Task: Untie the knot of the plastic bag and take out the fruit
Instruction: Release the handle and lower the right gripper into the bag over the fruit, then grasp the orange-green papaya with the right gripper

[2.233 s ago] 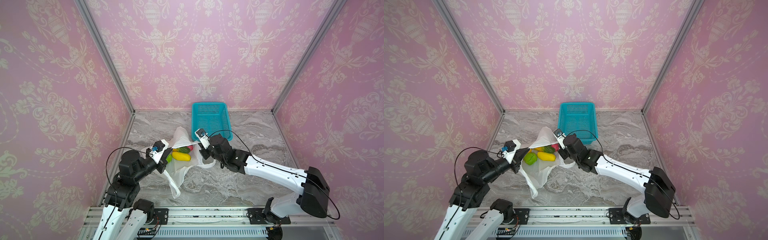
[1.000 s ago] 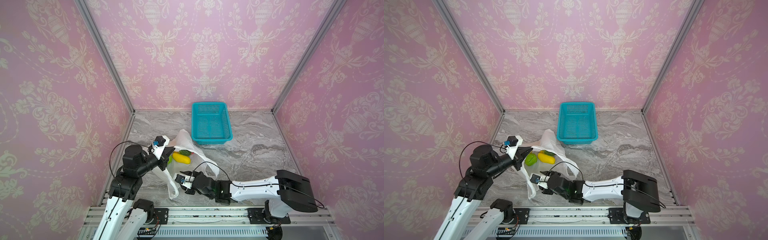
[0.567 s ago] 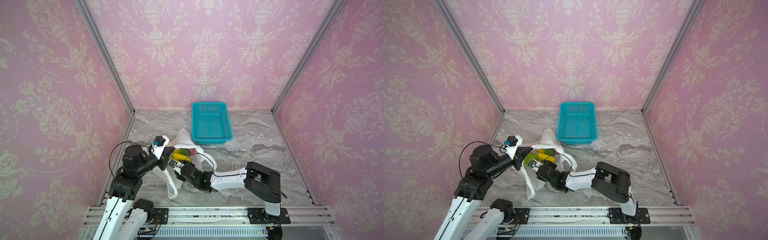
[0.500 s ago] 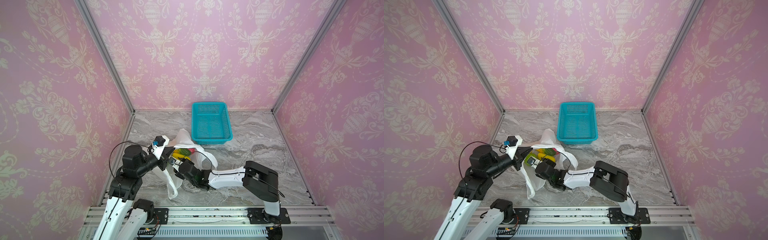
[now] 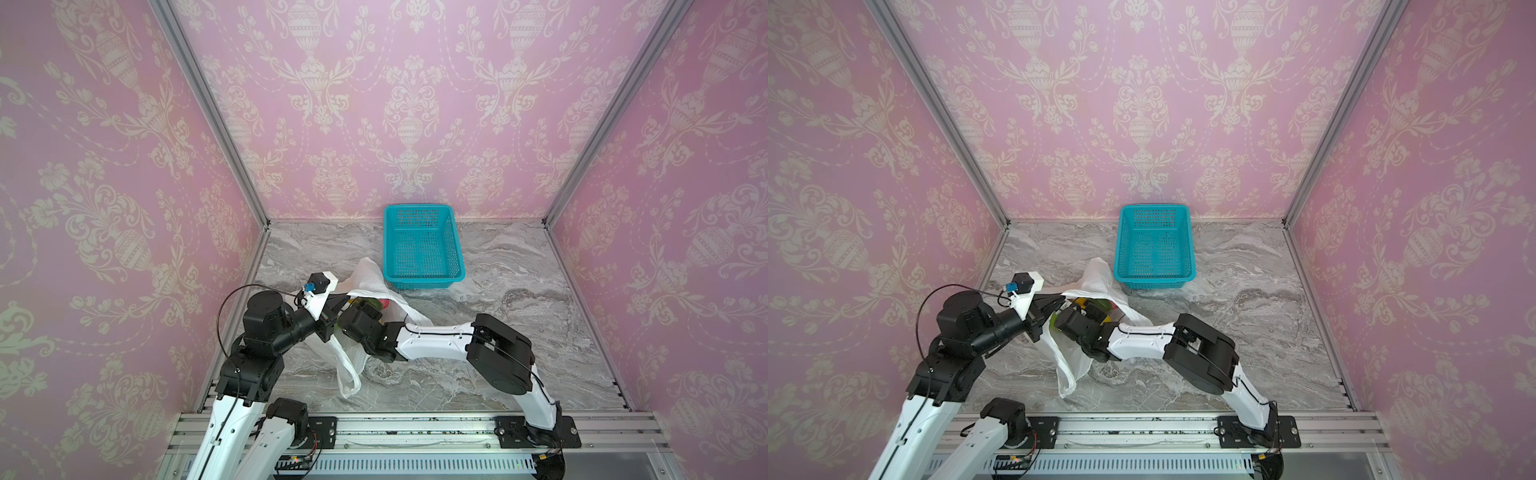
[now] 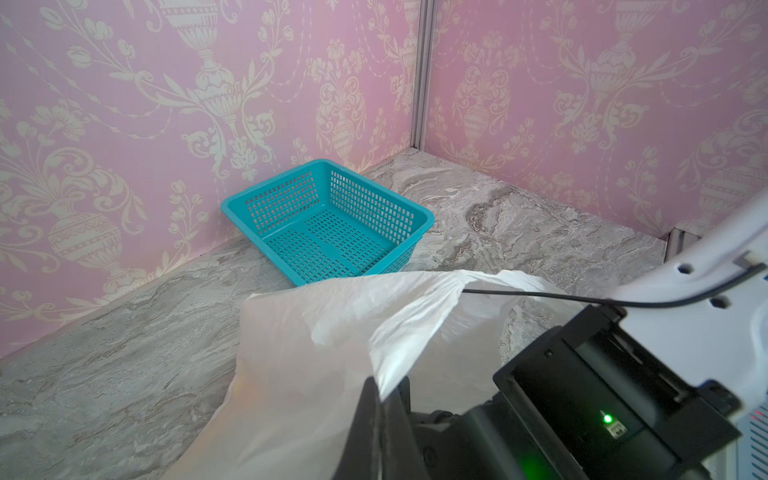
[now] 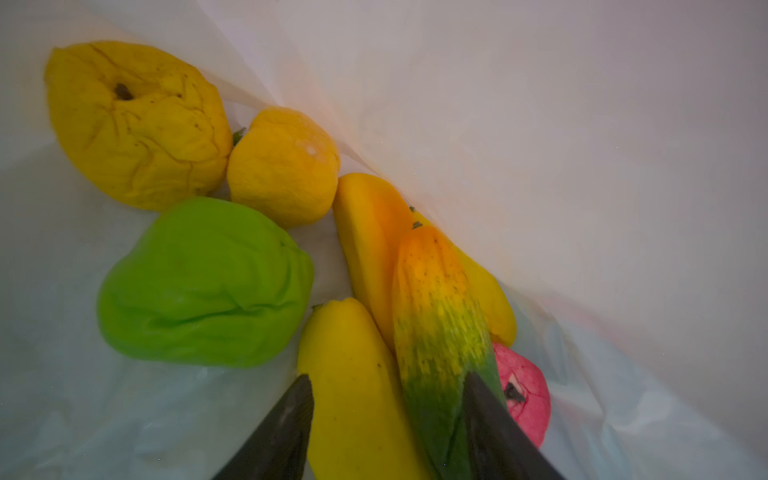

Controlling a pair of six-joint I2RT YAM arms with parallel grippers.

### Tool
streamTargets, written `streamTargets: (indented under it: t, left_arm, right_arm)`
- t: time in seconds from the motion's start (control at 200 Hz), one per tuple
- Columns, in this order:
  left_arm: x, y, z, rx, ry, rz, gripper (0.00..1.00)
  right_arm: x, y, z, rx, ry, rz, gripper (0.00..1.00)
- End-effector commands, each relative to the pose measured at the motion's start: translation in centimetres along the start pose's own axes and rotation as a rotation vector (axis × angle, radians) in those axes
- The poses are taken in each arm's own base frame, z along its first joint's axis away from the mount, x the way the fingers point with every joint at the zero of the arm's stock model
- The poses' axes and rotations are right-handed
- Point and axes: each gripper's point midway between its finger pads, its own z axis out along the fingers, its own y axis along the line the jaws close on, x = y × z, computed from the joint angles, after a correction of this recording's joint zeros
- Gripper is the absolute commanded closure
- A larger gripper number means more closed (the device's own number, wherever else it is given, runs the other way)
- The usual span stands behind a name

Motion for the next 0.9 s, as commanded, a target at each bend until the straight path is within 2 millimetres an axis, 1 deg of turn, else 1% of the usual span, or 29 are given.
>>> streamTargets:
  t: [0.0, 0.125, 0.26, 0.32, 0.36, 0.465, 0.51, 0.575, 0.64, 0.67, 0.796, 0.826, 0.896]
  left_arm:
    - [-0.4, -0.4, -0.2, 0.020, -0.024, -0.007, 1.00]
    - [-0.3, -0.4, -0.1, 0.023, -0.020, -0.009, 1.00]
    - [-0.3, -0.3, -0.1, 0.021, -0.020, -0.009, 1.00]
    - [-0.3, -0.3, -0.1, 0.022, -0.021, -0.009, 1.00]
    - [-0.4, -0.4, -0.1, 0.024, -0.021, -0.010, 1.00]
    - [-0.4, -0.4, -0.1, 0.022, -0.023, -0.006, 1.00]
    - [-0.4, -0.4, -0.1, 0.022, -0.022, -0.008, 1.00]
    - [-0.3, -0.3, -0.1, 0.020, -0.020, -0.010, 1.00]
    - [-0.2, 0.0, -0.1, 0.005, -0.015, -0.012, 1.00]
    - [-0.2, 0.1, -0.1, -0.002, -0.015, -0.012, 1.00]
    - [0.1, 0.6, 0.1, -0.026, 0.002, -0.021, 1.00]
    - [0.1, 0.7, 0.1, -0.031, 0.004, -0.022, 1.00]
    - [0.2, 0.9, 0.2, -0.039, 0.009, -0.023, 1.00]
  right_arm:
    - [0.6, -1.0, 0.7, 0.002, 0.053, 0.050, 0.33]
    - [1.1, -1.6, 1.8, -0.035, 0.091, 0.103, 0.31]
    - [1.7, -1.1, 2.7, -0.103, 0.129, 0.141, 0.28]
    - [2.1, -1.0, 3.2, -0.133, 0.146, 0.168, 0.28]
    - [2.4, -1.1, 3.5, -0.145, 0.158, 0.189, 0.30]
    - [2.9, -1.2, 3.9, -0.162, 0.179, 0.211, 0.40]
    - [2.9, -1.1, 3.8, -0.170, 0.178, 0.213, 0.48]
    - [2.6, -0.9, 3.6, -0.190, 0.175, 0.217, 0.61]
    - [1.9, -0.5, 2.9, -0.221, 0.156, 0.215, 0.72]
    - [1.6, -0.4, 2.5, -0.224, 0.144, 0.212, 0.75]
    - [-0.1, 0.1, -0.3, -0.257, 0.065, 0.182, 0.79]
    - [-0.9, 0.4, -1.4, -0.268, 0.035, 0.163, 0.80]
    - [-1.9, 0.9, -3.9, -0.276, -0.027, 0.121, 0.83]
